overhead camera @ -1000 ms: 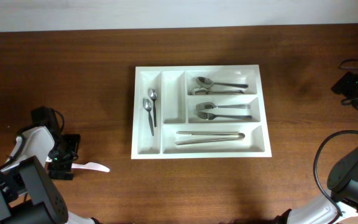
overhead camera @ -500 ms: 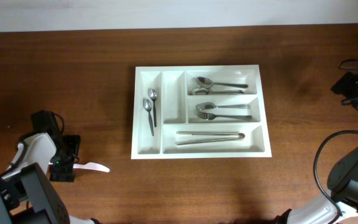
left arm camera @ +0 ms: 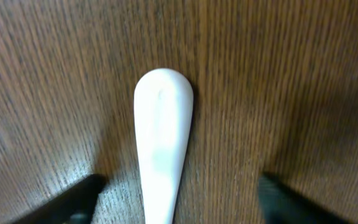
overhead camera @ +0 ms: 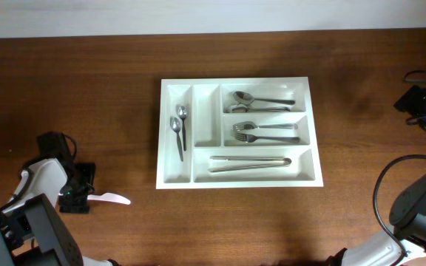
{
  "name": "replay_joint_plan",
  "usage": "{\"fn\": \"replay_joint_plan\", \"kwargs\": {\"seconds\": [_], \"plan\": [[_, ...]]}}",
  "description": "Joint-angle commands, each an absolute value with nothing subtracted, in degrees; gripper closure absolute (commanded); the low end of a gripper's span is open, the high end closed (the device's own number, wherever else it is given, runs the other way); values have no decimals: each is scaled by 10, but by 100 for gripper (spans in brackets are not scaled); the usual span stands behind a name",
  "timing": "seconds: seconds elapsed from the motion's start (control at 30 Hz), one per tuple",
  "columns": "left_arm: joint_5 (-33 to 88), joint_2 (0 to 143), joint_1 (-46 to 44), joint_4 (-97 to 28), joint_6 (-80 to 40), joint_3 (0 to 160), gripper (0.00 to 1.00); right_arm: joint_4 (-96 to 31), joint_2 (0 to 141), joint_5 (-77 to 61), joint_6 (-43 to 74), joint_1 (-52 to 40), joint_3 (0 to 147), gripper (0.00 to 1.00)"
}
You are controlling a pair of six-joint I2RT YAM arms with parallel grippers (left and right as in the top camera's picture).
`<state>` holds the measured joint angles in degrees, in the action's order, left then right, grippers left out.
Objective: Pack container
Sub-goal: 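Lower the left gripper onto the white knife handle and close, then lift the white knife and carry it over the tray's left compartment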
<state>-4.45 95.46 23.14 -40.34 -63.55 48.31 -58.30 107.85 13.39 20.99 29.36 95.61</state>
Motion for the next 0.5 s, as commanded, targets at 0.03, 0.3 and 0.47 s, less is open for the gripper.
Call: {"fn": "replay_joint_plan", "kwargs": {"seconds": [0.03, 0.3, 0.47], "plan": [[-10, 996, 230, -407, -627, 442, 43, -583, 1079, 135, 213, 293, 966, 1], [2, 996, 230, -407, -627, 442, 82, -583, 1079, 135, 213, 293, 966, 1], [3, 996, 230, -407, -627, 442, 90, -583, 1079, 135, 213, 293, 966, 1]]}}
